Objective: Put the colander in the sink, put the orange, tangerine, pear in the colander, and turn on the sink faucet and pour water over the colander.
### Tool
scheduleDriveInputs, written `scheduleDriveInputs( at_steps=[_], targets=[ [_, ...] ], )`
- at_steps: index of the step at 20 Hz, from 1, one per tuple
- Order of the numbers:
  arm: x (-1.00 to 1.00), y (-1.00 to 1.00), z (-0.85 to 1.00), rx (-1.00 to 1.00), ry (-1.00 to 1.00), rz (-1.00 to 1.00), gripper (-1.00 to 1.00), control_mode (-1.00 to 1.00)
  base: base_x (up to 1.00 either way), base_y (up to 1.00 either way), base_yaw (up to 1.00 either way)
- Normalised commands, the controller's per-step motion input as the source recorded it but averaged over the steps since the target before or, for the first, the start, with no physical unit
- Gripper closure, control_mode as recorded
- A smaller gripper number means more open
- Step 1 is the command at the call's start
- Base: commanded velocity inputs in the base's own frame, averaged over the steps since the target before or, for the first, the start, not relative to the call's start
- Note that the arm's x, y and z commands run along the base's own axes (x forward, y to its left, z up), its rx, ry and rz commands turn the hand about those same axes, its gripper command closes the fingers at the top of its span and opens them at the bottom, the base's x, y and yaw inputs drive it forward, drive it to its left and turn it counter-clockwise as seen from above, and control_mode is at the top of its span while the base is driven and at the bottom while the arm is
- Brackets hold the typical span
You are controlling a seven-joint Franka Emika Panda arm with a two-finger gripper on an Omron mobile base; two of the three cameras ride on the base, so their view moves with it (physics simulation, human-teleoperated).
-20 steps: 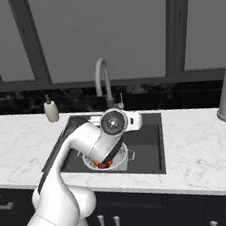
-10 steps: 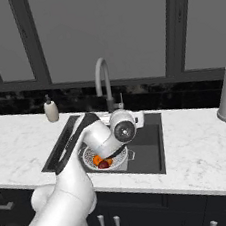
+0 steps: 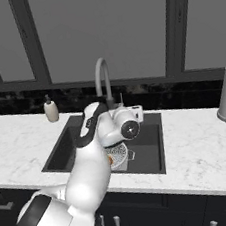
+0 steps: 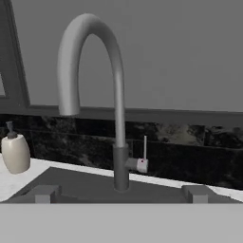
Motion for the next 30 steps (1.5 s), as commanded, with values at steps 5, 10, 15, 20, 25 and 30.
scheduleDriveInputs(
  at_steps=[5, 10, 15, 20, 25, 30],
  targets=[
    [0.35, -0.03, 0.00, 0.00, -0.05, 0.10, -1.00, -1.00, 0.00, 0.00, 0.00],
    [0.15, -0.02, 0.00, 0.00, -0.02, 0.05, -1.00, -1.00, 0.00, 0.00, 0.00],
    [0.41, 0.00, 0.00, 0.01, 0.00, 0.03, -1.00, -1.00, 0.00, 0.00, 0.00],
    [0.41, 0.00, -0.01, 0.03, 0.00, 0.05, -1.00, -1.00, 0.00, 0.00, 0.00],
    [0.26, 0.00, -0.21, 0.07, -0.06, 0.07, -1.00, -1.00, 0.00, 0.00, 0.00],
    [0.22, 0.00, -0.41, 0.06, -0.06, 0.08, -1.00, -1.00, 0.00, 0.00, 0.00]
  ],
)
